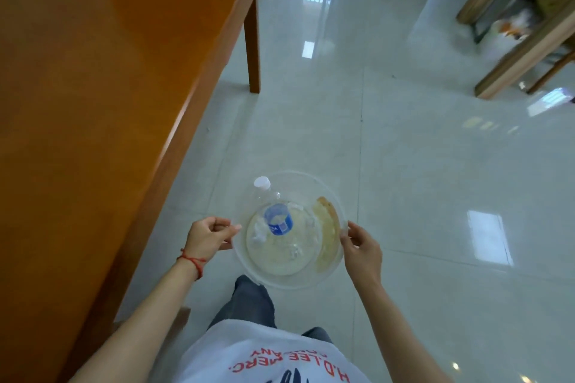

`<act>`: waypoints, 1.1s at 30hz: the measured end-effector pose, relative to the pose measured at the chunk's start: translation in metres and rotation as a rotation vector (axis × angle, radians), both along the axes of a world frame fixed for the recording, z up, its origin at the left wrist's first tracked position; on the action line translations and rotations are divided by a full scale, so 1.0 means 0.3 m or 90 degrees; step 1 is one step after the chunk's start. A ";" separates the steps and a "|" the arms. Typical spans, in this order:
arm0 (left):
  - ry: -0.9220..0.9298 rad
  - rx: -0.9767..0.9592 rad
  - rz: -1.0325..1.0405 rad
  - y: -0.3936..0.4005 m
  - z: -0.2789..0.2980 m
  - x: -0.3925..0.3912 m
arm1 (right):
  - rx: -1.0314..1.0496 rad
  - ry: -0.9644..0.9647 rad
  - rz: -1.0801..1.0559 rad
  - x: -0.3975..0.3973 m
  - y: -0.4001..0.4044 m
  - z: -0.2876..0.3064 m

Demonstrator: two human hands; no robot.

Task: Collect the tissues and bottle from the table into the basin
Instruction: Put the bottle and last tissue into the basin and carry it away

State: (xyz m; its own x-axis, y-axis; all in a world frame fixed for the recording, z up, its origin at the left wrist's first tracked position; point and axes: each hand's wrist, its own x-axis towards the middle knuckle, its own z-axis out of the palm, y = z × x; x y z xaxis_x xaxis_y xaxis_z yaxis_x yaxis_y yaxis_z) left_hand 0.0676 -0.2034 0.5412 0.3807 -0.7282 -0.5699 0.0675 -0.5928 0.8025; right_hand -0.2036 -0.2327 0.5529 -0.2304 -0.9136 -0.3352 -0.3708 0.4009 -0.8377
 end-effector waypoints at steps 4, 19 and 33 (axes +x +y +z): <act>0.004 -0.001 -0.025 -0.202 0.029 0.069 | -0.008 -0.013 -0.040 0.074 -0.171 0.020; 0.001 0.020 -0.040 -0.854 -0.019 0.110 | -0.002 -0.003 -0.053 0.107 -0.797 -0.027; -0.013 0.013 0.020 -1.538 0.016 0.050 | -0.019 -0.004 0.022 0.069 -1.586 0.006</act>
State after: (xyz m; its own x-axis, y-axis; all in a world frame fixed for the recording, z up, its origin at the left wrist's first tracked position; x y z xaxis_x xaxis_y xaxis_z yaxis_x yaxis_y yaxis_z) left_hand 0.0826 -0.6649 0.5460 0.4151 -0.7039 -0.5764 0.0706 -0.6067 0.7918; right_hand -0.1830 -0.7084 0.5548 -0.1959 -0.9305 -0.3094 -0.3786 0.3628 -0.8515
